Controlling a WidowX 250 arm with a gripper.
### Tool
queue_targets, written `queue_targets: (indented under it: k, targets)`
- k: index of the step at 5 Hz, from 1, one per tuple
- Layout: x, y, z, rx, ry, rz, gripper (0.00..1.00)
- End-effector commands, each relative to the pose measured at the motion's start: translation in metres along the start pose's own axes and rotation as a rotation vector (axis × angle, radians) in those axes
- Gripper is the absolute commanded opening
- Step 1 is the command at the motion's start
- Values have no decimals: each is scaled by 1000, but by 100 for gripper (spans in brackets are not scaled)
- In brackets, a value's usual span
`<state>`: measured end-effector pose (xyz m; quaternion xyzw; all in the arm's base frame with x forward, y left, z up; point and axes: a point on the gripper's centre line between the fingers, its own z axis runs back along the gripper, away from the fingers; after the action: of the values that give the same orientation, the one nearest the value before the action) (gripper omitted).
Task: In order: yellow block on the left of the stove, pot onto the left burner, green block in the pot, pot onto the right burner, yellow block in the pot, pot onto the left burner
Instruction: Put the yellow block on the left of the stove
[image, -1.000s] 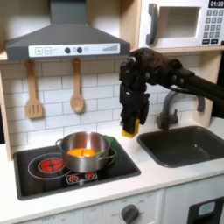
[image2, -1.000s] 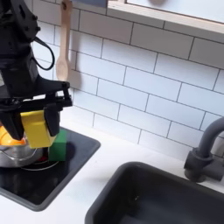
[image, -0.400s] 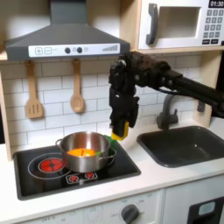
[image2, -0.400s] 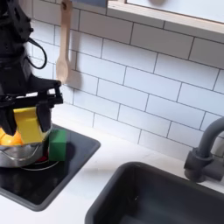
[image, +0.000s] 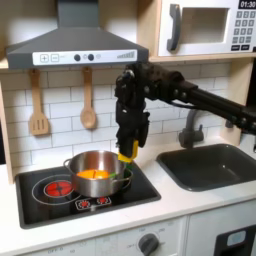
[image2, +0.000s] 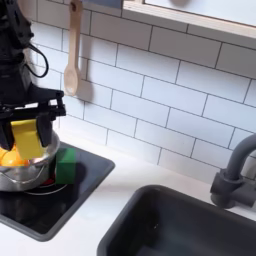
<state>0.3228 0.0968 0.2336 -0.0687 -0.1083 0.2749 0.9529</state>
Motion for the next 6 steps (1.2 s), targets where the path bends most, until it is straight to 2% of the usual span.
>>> queue_targets:
  k: [1,3,6]
  targets:
    - [22,15,-1,1,13,48,0]
    - [36,28,-4,2,21,88,0]
    - [44,38,-10,13,29,107,0]
